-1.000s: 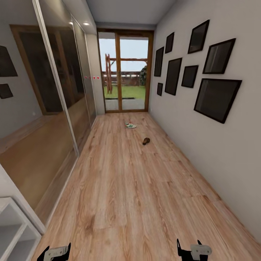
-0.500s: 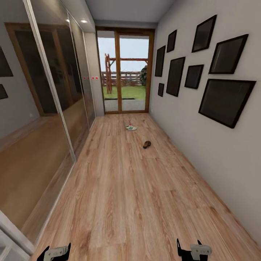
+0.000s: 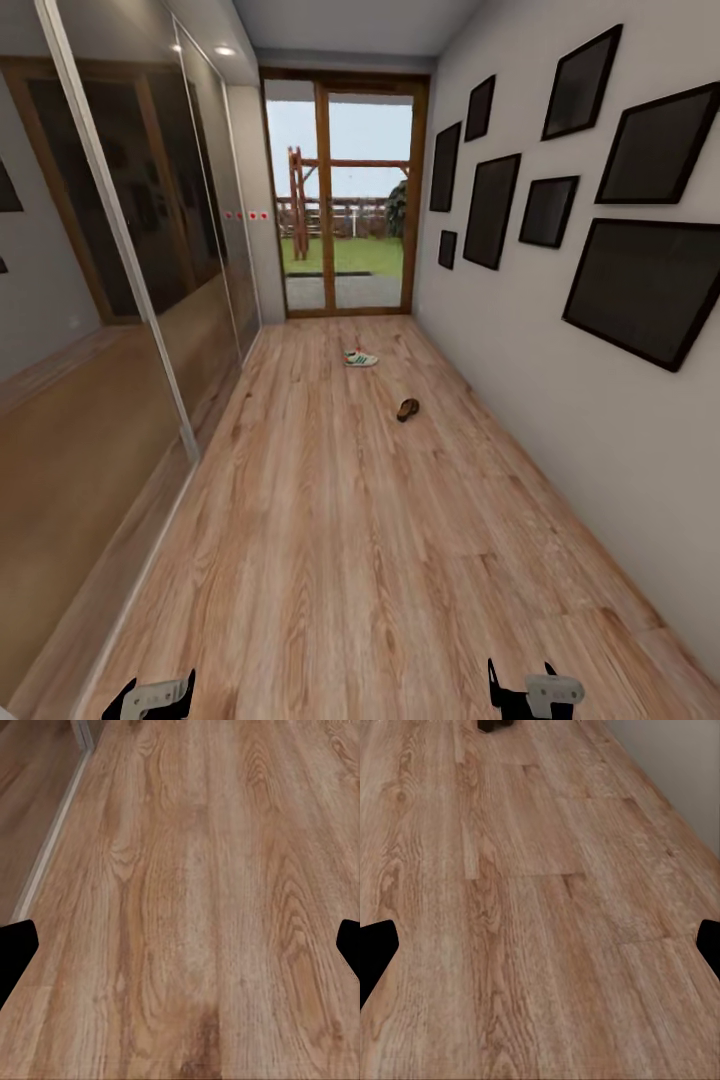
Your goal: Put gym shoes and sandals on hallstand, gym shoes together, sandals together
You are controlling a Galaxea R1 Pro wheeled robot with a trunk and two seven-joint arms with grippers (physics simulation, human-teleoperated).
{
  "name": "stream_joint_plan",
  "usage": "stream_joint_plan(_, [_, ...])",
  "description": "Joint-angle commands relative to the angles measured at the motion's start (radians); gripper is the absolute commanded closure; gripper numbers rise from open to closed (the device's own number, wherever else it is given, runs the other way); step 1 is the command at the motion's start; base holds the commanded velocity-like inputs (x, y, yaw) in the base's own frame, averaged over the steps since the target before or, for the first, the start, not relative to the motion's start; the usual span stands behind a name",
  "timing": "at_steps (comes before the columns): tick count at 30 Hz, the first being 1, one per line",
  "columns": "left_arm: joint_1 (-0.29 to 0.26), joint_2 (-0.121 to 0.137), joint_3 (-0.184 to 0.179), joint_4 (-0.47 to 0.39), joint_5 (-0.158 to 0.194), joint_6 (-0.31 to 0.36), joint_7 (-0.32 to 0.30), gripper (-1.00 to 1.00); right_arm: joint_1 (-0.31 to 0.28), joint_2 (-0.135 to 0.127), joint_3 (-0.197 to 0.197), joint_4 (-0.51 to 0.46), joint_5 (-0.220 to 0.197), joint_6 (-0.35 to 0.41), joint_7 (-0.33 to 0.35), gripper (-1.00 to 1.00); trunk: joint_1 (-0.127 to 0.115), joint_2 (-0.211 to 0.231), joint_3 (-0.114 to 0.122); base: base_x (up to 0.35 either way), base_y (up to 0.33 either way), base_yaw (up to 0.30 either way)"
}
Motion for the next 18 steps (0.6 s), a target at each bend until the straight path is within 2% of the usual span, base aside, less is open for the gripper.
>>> stream_joint_plan(1, [-0.001,-0.001,0.009,0.001,-0.010,-0.004,-0.005,-1.00,-0.001,0.000,0.004,0.001,0.004,-0.001,-0.008,-1.00,0.000,0.000,-0.001,0.337,0.000,0.000])
stream_joint_plan(18, [-0.001,-0.001,0.009,0.001,-0.010,-0.004,-0.005,-1.00,-0.001,0.000,0.004,0.001,0.004,-0.001,-0.008,-1.00,0.000,0.000,-0.001,0.337,0.000,0.000])
